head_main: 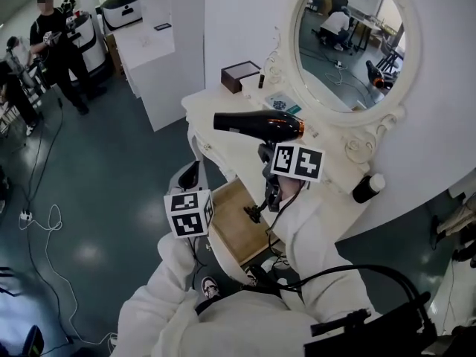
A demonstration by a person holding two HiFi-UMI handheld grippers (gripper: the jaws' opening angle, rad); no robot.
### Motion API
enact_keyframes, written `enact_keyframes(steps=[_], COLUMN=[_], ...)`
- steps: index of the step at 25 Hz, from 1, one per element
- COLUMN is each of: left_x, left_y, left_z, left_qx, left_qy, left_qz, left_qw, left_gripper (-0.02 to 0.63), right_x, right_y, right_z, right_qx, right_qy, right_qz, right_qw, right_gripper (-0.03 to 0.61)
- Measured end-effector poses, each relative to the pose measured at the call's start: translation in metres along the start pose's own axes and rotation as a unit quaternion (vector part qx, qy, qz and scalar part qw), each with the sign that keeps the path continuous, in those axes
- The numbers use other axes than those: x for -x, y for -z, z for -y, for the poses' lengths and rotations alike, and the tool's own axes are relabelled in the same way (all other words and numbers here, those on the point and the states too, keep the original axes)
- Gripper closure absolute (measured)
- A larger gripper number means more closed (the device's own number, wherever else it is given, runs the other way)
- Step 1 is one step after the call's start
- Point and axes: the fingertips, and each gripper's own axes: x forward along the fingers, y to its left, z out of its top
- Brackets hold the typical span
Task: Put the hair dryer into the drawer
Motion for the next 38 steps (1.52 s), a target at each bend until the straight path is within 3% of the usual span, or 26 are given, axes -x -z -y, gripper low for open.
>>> enact_keyframes(steps=[11, 19, 28, 38], left_x=[0.031, 0.047, 0.045, 0.042], left_y=[0.04, 0.102, 0.156, 0.188], left_z=[-0.046, -0.055, -0.059, -0.058], left_qx=[0.014, 0.041, 0.066, 0.086], left_qy=[-0.054, -0.079, -0.089, -0.087], left_qz=[-0.035, -0.089, -0.126, -0.15], left_qw=[0.9978, 0.9921, 0.9858, 0.9811], left_gripper=[0.62, 0.62, 0.619, 0.62], right_x=[-0.035, -0.064, -0.088, -0.103], right_y=[0.047, 0.103, 0.139, 0.193], right_z=[-0.034, -0.026, -0.022, -0.017], right_qx=[0.009, 0.021, 0.043, -0.021], right_qy=[-0.048, -0.06, -0.088, -0.123], right_qz=[-0.031, -0.068, -0.068, -0.13], right_qw=[0.998, 0.996, 0.993, 0.984], right_gripper=[0.35, 0.35, 0.35, 0.35])
